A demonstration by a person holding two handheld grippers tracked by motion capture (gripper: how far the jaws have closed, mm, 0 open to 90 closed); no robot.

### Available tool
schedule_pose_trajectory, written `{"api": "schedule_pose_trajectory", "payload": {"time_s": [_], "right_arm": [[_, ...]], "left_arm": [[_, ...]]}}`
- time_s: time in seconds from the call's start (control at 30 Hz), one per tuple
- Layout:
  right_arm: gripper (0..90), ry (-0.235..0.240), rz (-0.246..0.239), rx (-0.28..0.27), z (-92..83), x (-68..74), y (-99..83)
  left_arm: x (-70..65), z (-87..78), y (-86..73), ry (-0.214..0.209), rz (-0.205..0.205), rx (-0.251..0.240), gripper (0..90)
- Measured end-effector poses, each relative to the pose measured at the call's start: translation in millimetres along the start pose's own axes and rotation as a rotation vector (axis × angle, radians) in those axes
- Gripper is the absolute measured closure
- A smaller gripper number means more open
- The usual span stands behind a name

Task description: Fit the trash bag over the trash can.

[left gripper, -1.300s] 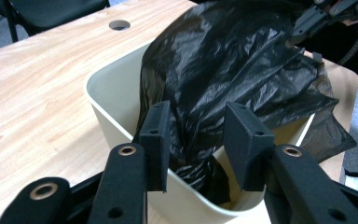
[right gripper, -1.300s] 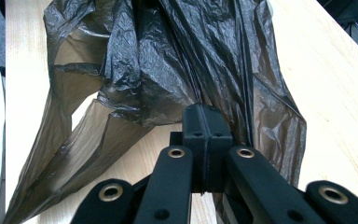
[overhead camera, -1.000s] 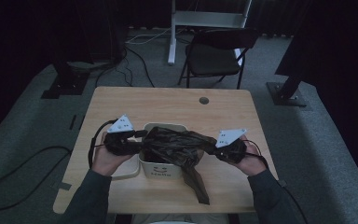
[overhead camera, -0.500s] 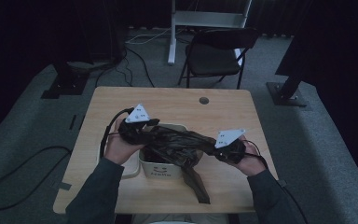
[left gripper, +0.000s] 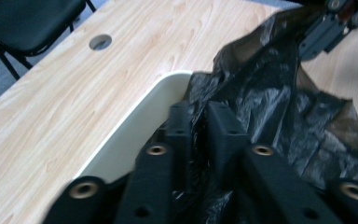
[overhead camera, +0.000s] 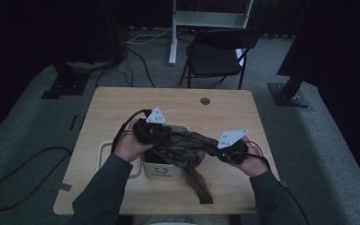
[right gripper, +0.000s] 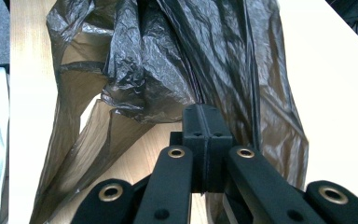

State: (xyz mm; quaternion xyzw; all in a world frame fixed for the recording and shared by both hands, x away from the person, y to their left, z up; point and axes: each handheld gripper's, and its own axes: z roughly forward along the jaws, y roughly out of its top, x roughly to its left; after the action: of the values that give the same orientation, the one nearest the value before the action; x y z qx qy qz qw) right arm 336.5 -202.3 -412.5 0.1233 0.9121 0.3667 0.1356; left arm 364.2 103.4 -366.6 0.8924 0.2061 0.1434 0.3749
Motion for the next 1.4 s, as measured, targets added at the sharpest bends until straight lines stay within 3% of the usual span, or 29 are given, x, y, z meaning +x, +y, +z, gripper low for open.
{"api": "schedule_pose_trajectory", "payload": {"time_s": [0.13, 0.5, 0.93, 1.2, 1.4], "right_arm": [[90.0, -0.001, 0.002, 0.000, 0.4, -0.2, -0.6], [90.0, -0.010, 0.011, 0.013, 0.2, -1.9, -1.6], [90.0, -0.027, 0.013, 0.024, 1.7, -4.5, 0.2], [90.0, -0.035, 0.018, 0.030, 2.0, -4.6, 0.4], [90.0, -0.037, 0.017, 0.038, 4.3, -4.5, -0.2]], "left_arm": [[4.4, -3.7, -8.9, 0.010, -0.036, -0.003, 89.8], [12.6, -24.4, -46.8, 0.045, -0.141, -0.028, 90.0], [25.4, -48.8, -100.9, 0.104, -0.305, -0.058, 90.0], [28.7, -49.1, -122.0, 0.111, -0.358, -0.037, 90.0], [29.3, -41.0, -135.4, 0.093, -0.391, 0.000, 90.0]]}}
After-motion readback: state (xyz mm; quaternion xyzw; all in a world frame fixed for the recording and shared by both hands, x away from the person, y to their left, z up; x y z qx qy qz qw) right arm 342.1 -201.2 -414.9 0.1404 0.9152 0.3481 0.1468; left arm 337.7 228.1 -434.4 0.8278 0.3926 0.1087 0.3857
